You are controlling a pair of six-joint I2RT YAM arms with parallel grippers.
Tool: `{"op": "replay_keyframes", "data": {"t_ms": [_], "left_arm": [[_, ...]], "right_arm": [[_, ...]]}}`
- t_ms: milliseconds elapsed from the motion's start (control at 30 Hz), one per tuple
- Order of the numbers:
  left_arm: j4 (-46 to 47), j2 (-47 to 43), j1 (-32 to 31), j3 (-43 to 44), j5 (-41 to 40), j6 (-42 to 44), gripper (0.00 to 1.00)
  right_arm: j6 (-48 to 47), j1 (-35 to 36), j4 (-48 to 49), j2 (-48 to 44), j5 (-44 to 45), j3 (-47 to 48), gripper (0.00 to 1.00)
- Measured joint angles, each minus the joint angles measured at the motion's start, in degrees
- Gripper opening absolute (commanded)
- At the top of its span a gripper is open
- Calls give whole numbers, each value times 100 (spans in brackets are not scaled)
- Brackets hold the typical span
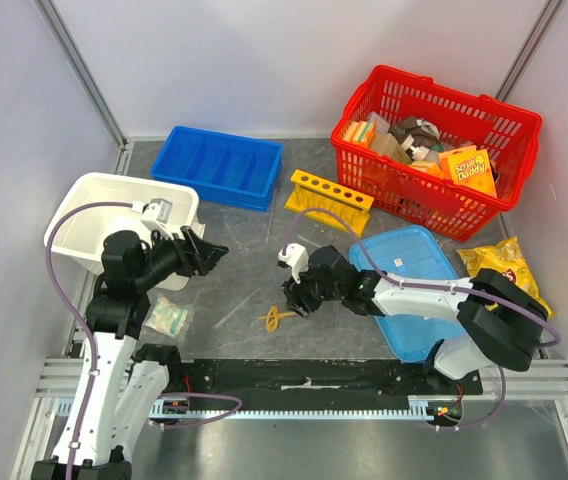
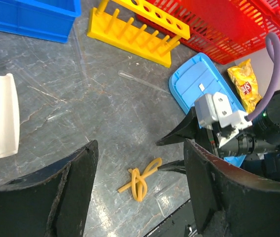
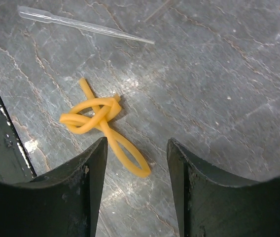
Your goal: Organize the chemistry lab equipment
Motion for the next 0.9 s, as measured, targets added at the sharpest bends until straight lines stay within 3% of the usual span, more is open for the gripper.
{"op": "replay_keyframes", "data": {"t_ms": [433,800,900], "left_arm": [[-37,-72,0,0,-339,2,75],[-48,-87,0,0,-354,2,73],[-48,-85,0,0,-350,2,73]], "right_arm": [[-280,579,201,730,127,0,55],[-400,789,238,754,802,2,17],[-393,796,256,752,883,2,11]]}}
